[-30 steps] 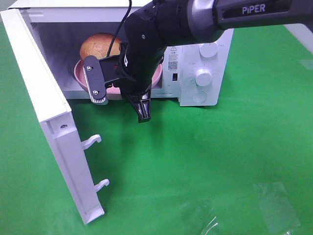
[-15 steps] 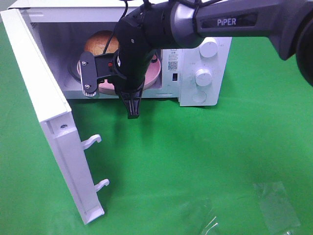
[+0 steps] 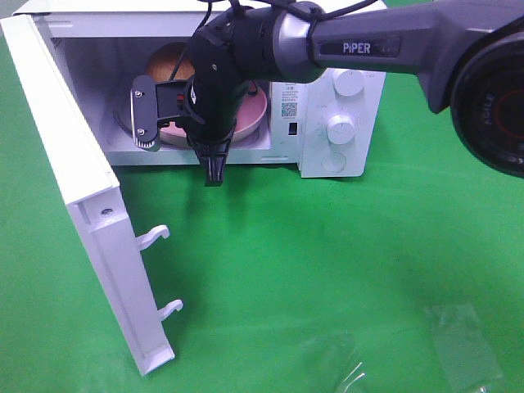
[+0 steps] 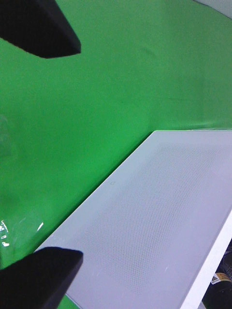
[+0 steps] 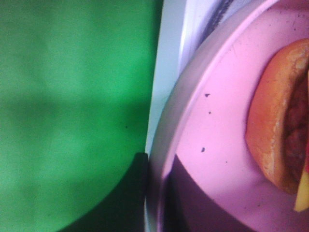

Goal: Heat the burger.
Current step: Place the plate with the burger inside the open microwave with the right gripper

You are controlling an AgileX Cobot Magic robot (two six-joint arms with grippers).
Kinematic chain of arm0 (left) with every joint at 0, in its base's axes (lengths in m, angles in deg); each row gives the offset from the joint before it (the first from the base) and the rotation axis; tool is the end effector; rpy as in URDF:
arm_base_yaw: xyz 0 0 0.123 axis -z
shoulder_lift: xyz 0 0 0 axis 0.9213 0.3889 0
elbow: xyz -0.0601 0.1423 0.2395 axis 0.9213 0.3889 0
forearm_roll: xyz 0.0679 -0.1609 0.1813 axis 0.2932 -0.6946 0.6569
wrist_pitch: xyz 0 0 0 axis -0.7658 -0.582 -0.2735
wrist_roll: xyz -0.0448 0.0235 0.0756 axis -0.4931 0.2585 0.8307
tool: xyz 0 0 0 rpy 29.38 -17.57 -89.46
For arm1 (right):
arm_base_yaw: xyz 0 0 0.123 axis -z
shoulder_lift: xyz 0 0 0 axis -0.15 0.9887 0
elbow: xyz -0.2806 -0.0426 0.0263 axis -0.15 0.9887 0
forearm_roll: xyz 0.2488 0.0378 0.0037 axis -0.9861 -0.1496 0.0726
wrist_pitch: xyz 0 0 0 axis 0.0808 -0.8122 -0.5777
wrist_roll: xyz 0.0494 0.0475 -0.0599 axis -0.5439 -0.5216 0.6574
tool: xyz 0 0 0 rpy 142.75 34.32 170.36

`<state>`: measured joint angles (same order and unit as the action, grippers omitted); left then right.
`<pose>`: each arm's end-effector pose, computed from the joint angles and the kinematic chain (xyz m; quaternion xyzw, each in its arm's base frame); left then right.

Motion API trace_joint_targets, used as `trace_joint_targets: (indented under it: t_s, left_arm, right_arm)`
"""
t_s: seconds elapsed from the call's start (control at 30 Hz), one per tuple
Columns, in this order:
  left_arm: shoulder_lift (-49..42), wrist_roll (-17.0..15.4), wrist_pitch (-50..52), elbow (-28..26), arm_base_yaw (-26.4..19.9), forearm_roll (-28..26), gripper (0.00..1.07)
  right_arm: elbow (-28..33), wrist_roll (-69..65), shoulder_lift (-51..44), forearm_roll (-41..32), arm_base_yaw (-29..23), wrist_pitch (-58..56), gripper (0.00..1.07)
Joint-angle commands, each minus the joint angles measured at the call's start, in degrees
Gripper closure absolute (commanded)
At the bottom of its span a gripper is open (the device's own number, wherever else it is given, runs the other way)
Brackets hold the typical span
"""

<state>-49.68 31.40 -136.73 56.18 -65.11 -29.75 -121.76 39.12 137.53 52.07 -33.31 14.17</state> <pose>-0.0070 -0.0113 0.2828 0.0442 0.8398 -0.0661 0.5371 0.3997 0.3392 0.1584 -0.7264 0.6060 -0.1295 0.2972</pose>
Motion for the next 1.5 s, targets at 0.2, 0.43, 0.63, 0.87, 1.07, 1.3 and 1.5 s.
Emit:
trace_joint_targets:
  t_s: [0.2, 0.43, 0.63, 0.87, 1.07, 1.3, 1.5]
  left_arm:
    - [-1.03, 0.17, 0.34, 0.06, -0.11, 0.06, 0.06]
    - [-1.03, 0.17, 0.34, 0.06, -0.11, 0.11, 0.06]
    - [-1.03, 0.17, 0.34, 0.06, -0.11, 0.11, 0.06]
    - [-1.03, 0.17, 0.34, 0.06, -0.11, 0.11, 0.06]
    - [-1.03, 0.17, 0.34, 0.06, -0.11, 0.11, 0.06]
    - [-1.03, 0.17, 0.34, 0.06, -0.11, 0.11, 0.06]
    - [-1.03, 0.17, 0.34, 0.06, -0.11, 0.11, 0.06]
  right_arm:
    - [-1.66, 5.33, -0.57, 1.38, 0.11, 5.27, 1.05]
    - [-1.55, 6.42, -0.57, 1.20, 0.17, 7.33, 1.05]
    - [-1.55, 6.88, 0.46, 1.15, 0.17, 8.08, 1.05]
    - [-1.55, 6.42, 1.20, -1.20, 0.74, 8.54, 1.04]
    - [-1.55, 6.13, 1.26, -0.52, 1.26, 8.25, 0.96]
    - [-1.55, 5.96, 1.26, -0.52, 1.26, 7.28, 0.78]
    - [-1.43, 5.96, 1.26, -0.52, 1.26, 7.22, 0.68]
